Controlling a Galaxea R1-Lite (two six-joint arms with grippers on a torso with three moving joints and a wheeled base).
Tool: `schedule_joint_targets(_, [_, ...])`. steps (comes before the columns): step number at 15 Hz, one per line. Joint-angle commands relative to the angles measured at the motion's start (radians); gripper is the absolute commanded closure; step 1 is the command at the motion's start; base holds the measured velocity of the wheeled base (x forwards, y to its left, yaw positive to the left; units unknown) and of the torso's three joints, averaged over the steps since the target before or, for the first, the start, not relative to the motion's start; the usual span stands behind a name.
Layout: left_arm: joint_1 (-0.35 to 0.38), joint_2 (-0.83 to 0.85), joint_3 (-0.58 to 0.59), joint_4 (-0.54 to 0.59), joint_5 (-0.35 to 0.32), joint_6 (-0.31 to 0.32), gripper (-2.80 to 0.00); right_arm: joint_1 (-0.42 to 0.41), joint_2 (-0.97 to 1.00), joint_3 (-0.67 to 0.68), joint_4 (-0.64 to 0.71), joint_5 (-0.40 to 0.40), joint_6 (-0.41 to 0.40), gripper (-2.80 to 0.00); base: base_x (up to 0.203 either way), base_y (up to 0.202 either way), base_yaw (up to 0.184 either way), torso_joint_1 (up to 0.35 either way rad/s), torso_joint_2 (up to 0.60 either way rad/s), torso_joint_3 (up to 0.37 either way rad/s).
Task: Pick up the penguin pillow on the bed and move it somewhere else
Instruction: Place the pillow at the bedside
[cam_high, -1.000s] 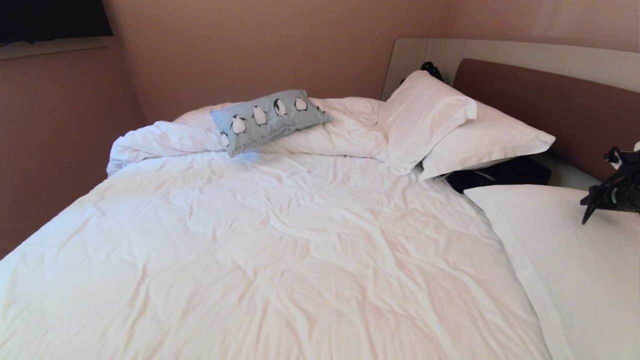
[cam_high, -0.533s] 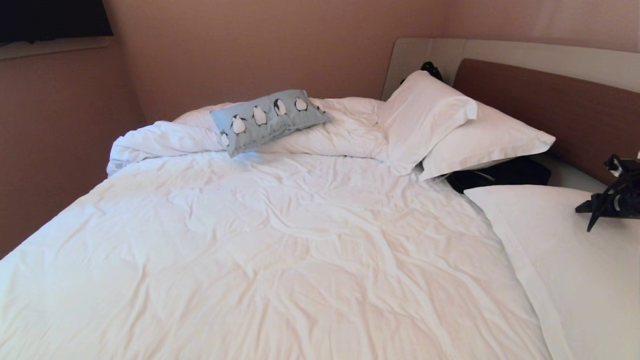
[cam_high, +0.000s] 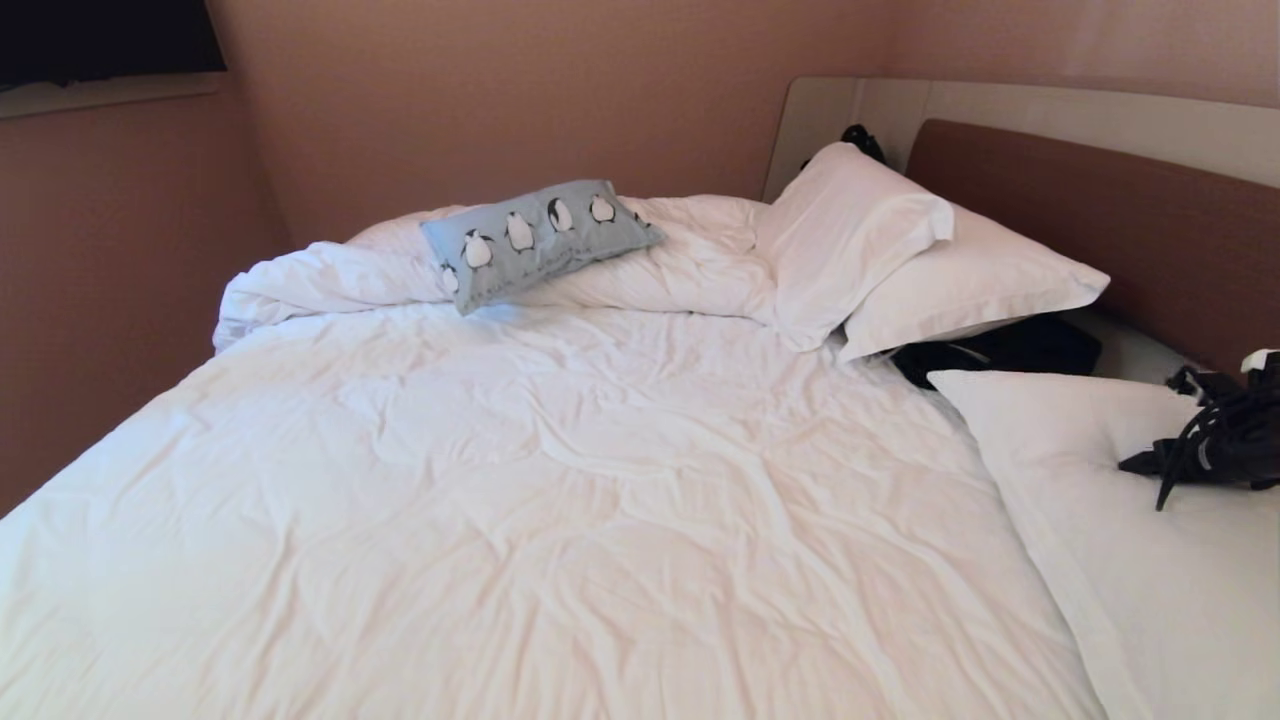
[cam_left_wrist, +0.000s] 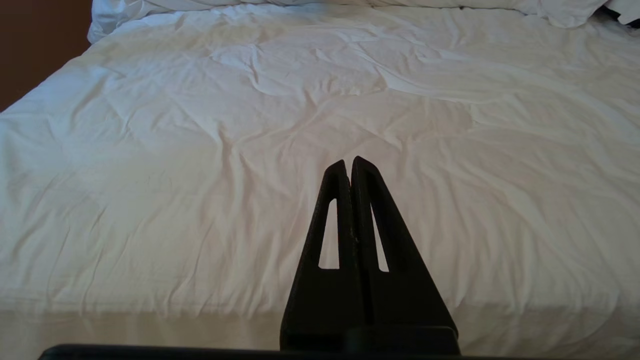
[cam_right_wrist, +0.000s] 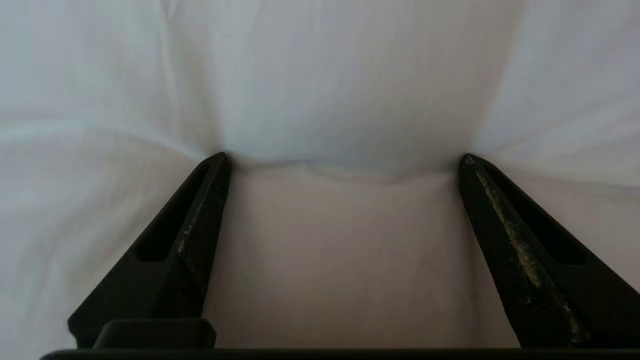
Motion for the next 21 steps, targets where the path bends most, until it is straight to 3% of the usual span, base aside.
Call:
schedule_joint_targets(1, [0.0,0.0,0.0,0.0,0.001,0.0,0.0,-0.006,0.055,0.001,0.007,0.0,-0.056,-2.8,0.0,0.0,0.0,0.0,0.0,0.0])
schedule_joint_targets(14, [0.0,0.0,0.001,0.0,0.001,0.0,0.0,-0.007,0.123,-0.003,-0.03,-0.002,-0.111,-2.8,0.0,0.0,0.0,0.0,0.0,0.0])
schedule_joint_targets(15, [0.0,0.0,0.001,0.0,0.001,0.0,0.0,-0.007,0.123,-0.003,-0.03,-0.002,-0.109,0.0,0.0,0.0,0.0,0.0,0.0,0.0])
schedule_joint_targets(21, [0.0,0.0,0.0,0.0,0.001,0.0,0.0,-0.009,0.104,-0.003,-0.036,-0.002,-0.105,0.0,0.0,0.0,0.0,0.0,0.0,0.0])
